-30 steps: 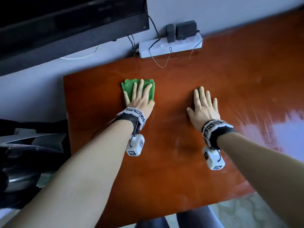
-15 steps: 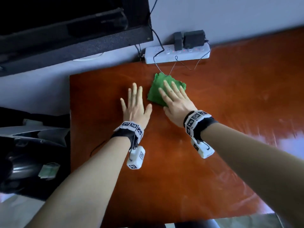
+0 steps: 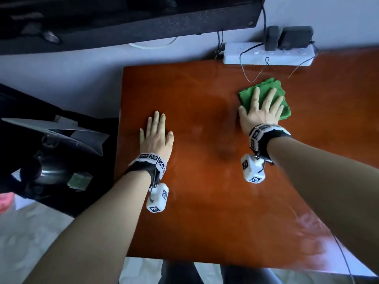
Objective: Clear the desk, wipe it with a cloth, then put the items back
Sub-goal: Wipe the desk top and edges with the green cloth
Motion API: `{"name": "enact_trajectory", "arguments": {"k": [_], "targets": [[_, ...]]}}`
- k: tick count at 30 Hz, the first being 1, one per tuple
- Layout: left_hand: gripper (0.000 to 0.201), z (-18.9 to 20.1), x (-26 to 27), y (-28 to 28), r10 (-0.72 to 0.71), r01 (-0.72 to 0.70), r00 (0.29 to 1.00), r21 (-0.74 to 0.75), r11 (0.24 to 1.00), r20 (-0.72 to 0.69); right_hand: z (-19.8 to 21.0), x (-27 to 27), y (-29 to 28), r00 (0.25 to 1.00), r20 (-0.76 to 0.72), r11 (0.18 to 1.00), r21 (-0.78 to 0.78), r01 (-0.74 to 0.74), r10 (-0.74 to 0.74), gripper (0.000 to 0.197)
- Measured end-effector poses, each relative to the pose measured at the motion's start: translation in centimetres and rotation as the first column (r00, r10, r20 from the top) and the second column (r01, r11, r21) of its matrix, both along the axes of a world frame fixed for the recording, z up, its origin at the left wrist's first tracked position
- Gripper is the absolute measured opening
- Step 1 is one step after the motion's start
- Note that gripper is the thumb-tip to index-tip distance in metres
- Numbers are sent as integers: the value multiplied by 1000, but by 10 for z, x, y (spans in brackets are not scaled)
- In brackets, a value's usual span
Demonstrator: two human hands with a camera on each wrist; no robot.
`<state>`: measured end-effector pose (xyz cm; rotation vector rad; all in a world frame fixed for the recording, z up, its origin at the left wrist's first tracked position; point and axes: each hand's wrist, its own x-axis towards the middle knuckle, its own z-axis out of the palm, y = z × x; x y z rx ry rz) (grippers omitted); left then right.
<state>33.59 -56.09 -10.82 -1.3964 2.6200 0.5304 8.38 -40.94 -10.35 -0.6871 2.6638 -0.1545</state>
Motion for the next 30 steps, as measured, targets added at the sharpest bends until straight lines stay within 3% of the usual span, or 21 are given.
{"name": "enact_trajectory", "arguments": {"k": [3, 6, 10, 13, 15, 19, 23, 26, 30], "targets": [[63, -1, 22, -8, -67, 68, 998, -43, 997, 12, 0, 18, -33, 1000, 14, 1000, 21, -3, 3, 77], [66, -5, 40, -15, -133, 133, 991, -69, 989, 8, 0, 41, -76, 984, 9, 984, -7, -175, 175, 77], [69, -11, 45, -20, -163, 161, 986, -67, 985, -23, 3, 97, -122, 864, 2, 864, -20, -504, 504, 73], [71, -9, 44, -17, -152, 149, 988, -82, 986, -40, 0, 108, -109, 796, 3, 796, 0, -605, 605, 66], [71, -6, 42, -15, -138, 134, 990, -79, 988, -38, -1, 85, -82, 836, -26, 836, 0, -549, 549, 65], [69, -2, 37, -13, -110, 108, 994, -58, 992, -28, -2, 12, 0, 966, -54, 967, -5, -254, 253, 67], [69, -4, 34, -9, -89, 86, 996, -63, 994, -31, 1, -37, 88, 998, -61, 998, 51, -25, 28, 66], [70, -3, 31, -7, -88, 87, 996, -76, 993, -5, 1, -28, 117, 995, -62, 995, 51, 84, -81, 67], [67, 4, 32, 2, -76, 78, 997, -57, 995, 28, 3, 23, 124, 984, -43, 984, 43, 175, -173, 70]]}}
